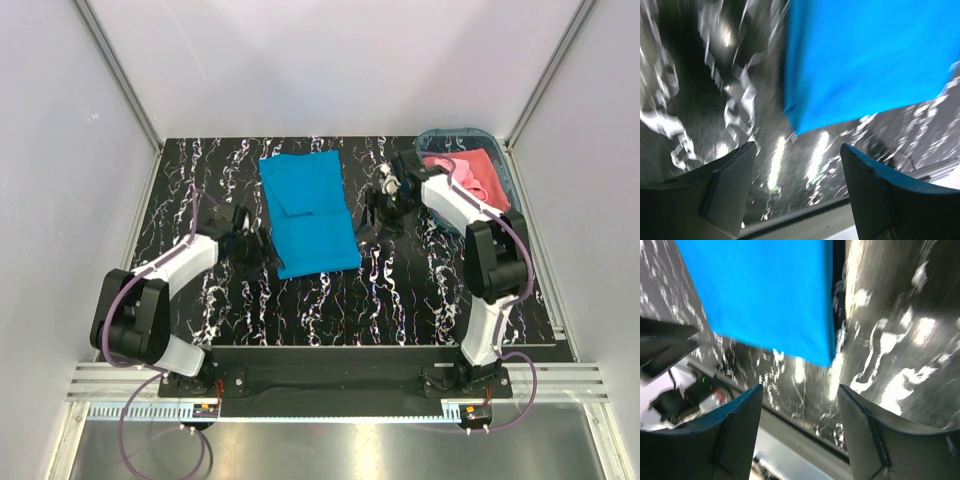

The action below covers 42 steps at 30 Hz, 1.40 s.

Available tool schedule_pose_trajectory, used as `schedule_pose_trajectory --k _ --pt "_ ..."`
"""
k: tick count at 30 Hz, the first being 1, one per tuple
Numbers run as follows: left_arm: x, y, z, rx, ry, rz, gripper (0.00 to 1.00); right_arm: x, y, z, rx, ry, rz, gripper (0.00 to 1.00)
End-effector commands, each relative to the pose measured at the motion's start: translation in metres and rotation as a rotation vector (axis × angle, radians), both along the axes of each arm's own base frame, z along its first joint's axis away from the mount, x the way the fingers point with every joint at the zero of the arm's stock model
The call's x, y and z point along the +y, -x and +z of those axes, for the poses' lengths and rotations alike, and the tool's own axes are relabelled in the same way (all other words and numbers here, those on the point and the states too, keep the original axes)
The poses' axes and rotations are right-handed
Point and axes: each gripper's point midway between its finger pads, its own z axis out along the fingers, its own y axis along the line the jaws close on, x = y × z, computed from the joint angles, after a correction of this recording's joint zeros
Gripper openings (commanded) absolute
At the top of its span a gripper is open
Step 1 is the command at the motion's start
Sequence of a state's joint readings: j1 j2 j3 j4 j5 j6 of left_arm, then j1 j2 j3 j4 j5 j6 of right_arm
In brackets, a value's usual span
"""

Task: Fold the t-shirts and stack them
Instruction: Fold the tshirt

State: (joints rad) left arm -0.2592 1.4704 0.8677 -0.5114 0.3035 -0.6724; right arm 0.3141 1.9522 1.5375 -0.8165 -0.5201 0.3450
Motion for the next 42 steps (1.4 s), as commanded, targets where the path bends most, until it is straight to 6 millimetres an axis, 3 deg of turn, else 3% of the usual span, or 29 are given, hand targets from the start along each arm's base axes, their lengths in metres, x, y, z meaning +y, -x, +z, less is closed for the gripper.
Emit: schedule_pose_trajectory --k 1,5,9,17,33,37,38,42 --pt "-0.014 0.007 0.000 -0.012 0.068 0.045 0.74 0.013 0.017 -0.008 -0.006 -0.115 0.012 0.69" --pt "-0.005 0.016 -0.023 0.040 0.039 0.176 0.74 0.014 0.028 -0.017 0.016 -0.141 -0.011 0.70" --pt "-0.007 0.018 -0.041 0.069 0.086 0.266 0.72 0.013 0.031 -0.028 0.045 -0.142 -0.041 0.69" --pt "-0.002 0.004 -0.047 0.104 0.045 0.359 0.62 0.011 0.032 -0.034 0.047 -0.129 -0.063 0.69" --pt "-0.006 0.012 -0.063 0.195 0.036 0.351 0.42 0.002 0.046 -0.056 0.091 -0.081 -0.079 0.70" --pt "-0.007 0.010 -0.063 0.195 0.027 0.338 0.30 0.001 0.046 -0.060 0.090 -0.077 -0.091 0.71" --pt "-0.008 0.008 -0.062 0.194 0.029 0.334 0.21 0.001 0.046 -0.061 0.095 -0.077 -0.096 0.71" --pt "-0.008 0.003 -0.056 0.175 0.024 0.318 0.03 0.005 0.045 -0.067 0.126 -0.097 -0.116 0.70"
